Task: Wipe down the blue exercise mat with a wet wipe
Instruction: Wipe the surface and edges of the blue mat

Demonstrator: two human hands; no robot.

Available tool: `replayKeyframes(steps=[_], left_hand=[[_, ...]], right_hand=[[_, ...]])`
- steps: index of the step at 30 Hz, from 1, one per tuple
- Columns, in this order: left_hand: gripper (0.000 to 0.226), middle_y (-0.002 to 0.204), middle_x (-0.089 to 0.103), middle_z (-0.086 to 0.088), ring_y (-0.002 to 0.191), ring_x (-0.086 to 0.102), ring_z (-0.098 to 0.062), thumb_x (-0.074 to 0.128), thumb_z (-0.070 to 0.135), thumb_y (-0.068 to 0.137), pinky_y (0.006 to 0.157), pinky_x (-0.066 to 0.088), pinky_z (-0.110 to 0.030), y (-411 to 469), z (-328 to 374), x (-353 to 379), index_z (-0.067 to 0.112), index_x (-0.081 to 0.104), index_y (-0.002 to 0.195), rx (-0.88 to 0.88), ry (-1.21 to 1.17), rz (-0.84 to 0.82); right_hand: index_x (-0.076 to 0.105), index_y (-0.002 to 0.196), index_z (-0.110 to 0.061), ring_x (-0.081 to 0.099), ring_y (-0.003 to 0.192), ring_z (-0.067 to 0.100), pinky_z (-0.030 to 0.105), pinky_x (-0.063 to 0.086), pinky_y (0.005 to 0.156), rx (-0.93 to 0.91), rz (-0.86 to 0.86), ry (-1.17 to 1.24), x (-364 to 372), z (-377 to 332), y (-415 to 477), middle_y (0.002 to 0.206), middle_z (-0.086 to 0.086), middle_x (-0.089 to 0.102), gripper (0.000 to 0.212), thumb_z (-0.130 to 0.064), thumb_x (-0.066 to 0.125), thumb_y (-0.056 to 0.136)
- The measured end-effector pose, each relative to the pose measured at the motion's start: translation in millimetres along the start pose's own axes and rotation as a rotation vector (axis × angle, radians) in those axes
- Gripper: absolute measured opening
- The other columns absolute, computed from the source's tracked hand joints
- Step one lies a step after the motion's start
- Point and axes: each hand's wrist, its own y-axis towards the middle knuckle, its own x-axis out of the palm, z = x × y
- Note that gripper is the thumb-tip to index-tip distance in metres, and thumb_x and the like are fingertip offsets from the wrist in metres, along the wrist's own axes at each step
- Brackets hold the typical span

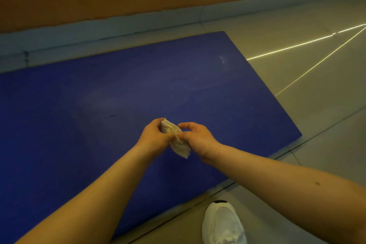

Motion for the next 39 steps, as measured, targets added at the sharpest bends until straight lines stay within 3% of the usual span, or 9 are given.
replayKeyframes(steps=[7,15,18,21,24,27,31,35,39], left_hand=[[0.067,0.132,0.057,-0.005,0.116,0.059,-0.020,0.072,0.002,0.087,0.087,0.057,-0.034,0,1,4,0.014,0.045,0.147,0.100,0.104,0.062],[0.067,0.129,0.058,-0.003,0.110,0.063,-0.025,0.070,0.003,0.087,0.091,0.058,-0.043,7,-3,-7,0.015,0.043,0.148,0.030,0.093,0.132],[0.058,0.133,0.054,-0.003,0.111,0.061,-0.022,0.069,0.011,0.090,0.084,0.055,-0.034,8,-6,-6,0.014,0.047,0.144,0.036,0.147,0.208],[0.038,0.123,0.049,0.006,0.109,0.053,-0.013,0.072,0.033,0.089,0.075,0.044,-0.020,4,-8,0,0.022,0.057,0.121,0.226,0.240,0.270],[0.037,0.113,0.054,0.012,0.110,0.045,-0.008,0.074,0.045,0.085,0.084,0.043,-0.024,1,-8,3,0.025,0.061,0.114,0.309,0.418,0.101],[0.018,0.100,0.067,0.007,0.092,0.063,-0.012,0.069,0.031,0.092,0.081,0.056,-0.036,2,-6,0,0.021,0.064,0.107,0.260,0.418,0.005],[0.001,0.087,0.068,0.002,0.079,0.064,-0.016,0.065,0.018,0.094,0.065,0.051,-0.027,6,0,3,0.018,0.064,0.094,0.225,0.418,-0.034],[0.003,0.081,0.070,0.000,0.071,0.064,-0.013,0.070,0.016,0.090,0.057,0.045,-0.022,12,14,29,0.017,0.067,0.090,0.229,0.409,-0.109],[0.007,0.087,0.069,0.000,0.076,0.064,-0.015,0.071,0.022,0.091,0.062,0.047,-0.025,22,32,85,0.018,0.066,0.094,0.287,0.446,-0.155]], right_hand=[[0.064,0.121,-0.017,0.073,0.093,0.017,0.024,0.059,0.068,-0.014,0.106,0.037,-5,8,4,0.111,0.006,0.072,0.023,-0.010,0.060,0.099],[0.065,0.120,-0.022,0.071,0.095,0.013,0.019,0.056,0.067,-0.045,0.143,0.120,-10,9,7,0.112,0.001,0.071,0.024,-0.016,0.067,0.097],[0.064,0.123,-0.026,0.073,0.091,0.009,0.020,0.057,0.071,-0.075,0.125,0.122,-7,11,9,0.106,-0.003,0.073,0.026,-0.021,0.067,0.097],[0.065,0.127,-0.029,0.072,0.096,0.008,0.019,0.058,0.075,-0.096,0.131,0.114,-5,10,10,0.109,-0.004,0.073,0.029,-0.023,0.065,0.099],[0.068,0.125,-0.027,0.070,0.105,0.013,0.028,0.060,0.086,-0.084,0.128,0.135,-5,8,13,0.119,-0.001,0.071,0.026,-0.019,0.061,0.101],[0.072,0.114,-0.021,0.068,0.110,0.022,0.037,0.058,0.094,-0.061,0.064,0.156,-9,7,14,0.117,0.006,0.072,0.019,-0.014,0.062,0.099],[0.067,0.114,-0.015,0.059,0.112,0.010,0.016,0.049,0.078,-0.131,-0.033,-0.211,-24,0,5,0.123,-0.006,0.061,0.026,-0.017,0.075,0.090],[0.066,0.098,-0.011,0.067,0.085,0.013,0.023,0.056,0.071,-0.063,-0.094,-0.173,-59,0,-8,0.093,0.001,0.069,0.013,-0.012,0.075,0.089],[0.066,0.088,-0.013,0.065,0.066,0.010,0.024,0.055,0.058,-0.034,0.118,-0.155,-125,-2,-15,0.075,0.001,0.068,0.013,-0.004,0.075,0.087]])
